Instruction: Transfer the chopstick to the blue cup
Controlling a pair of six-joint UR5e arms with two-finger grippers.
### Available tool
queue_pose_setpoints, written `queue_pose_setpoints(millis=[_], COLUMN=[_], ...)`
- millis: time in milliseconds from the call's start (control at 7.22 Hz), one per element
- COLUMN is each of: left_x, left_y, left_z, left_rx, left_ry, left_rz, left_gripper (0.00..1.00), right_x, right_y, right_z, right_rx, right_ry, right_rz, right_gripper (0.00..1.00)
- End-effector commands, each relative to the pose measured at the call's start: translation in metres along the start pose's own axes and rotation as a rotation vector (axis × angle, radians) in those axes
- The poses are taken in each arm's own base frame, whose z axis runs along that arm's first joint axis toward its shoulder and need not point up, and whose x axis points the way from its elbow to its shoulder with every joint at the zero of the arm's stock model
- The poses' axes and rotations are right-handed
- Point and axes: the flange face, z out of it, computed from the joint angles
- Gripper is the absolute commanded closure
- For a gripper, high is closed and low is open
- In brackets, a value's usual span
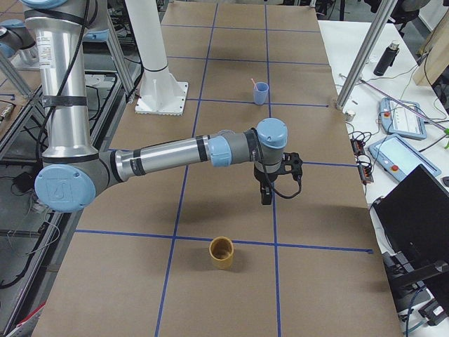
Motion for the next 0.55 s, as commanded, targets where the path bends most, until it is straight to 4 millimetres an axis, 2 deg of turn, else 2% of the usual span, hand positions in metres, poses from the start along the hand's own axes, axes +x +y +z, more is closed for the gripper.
queue_pose_setpoints(millis=[0, 139, 277, 416], left_x=[0.006, 0.006, 0.008, 0.017], left_y=[0.008, 0.007, 0.008, 0.008], left_z=[-0.008, -0.002, -0.007, -0.013], left_rx=[0.005, -0.004, 0.003, 0.01], left_ry=[0.031, 0.032, 0.035, 0.065], left_rz=[0.006, 0.009, 0.014, 0.027], left_gripper=[0.02, 0.02, 0.02, 0.02], right_x=[-0.013, -0.005, 0.004, 0.003], right_y=[0.006, 0.018, 0.027, 0.025], right_z=[-0.014, -0.017, -0.015, -0.015], right_rx=[0.026, 0.029, 0.023, 0.023], right_ry=[-0.012, 0.002, 0.002, 0.006], right_rz=[-0.022, -0.007, 0.006, -0.003], right_gripper=[0.0, 0.0, 0.0, 0.0])
